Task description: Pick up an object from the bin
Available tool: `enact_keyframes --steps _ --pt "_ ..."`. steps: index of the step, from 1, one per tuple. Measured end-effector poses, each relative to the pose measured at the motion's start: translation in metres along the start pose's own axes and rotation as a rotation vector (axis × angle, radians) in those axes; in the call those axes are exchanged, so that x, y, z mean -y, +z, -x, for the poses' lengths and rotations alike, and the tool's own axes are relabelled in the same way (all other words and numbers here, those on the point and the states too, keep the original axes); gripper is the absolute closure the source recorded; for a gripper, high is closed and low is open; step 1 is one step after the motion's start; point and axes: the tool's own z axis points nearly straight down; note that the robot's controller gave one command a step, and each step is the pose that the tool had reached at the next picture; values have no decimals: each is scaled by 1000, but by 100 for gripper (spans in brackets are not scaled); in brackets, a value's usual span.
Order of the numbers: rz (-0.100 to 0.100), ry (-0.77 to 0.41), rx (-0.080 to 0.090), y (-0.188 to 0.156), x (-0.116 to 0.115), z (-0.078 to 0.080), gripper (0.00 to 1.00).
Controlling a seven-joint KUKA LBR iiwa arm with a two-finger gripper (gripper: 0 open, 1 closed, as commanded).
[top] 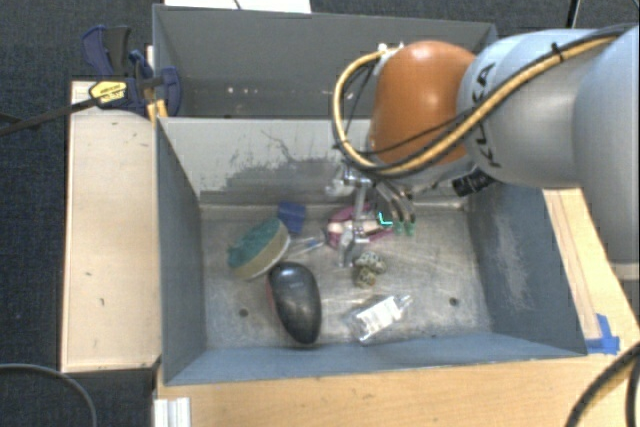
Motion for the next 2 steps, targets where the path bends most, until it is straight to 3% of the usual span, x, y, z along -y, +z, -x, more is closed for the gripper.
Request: enact_keyframes --steps 1,2 --pt "4 174 13 61 41 6 0" --pt "5 176 24 59 41 8 100"
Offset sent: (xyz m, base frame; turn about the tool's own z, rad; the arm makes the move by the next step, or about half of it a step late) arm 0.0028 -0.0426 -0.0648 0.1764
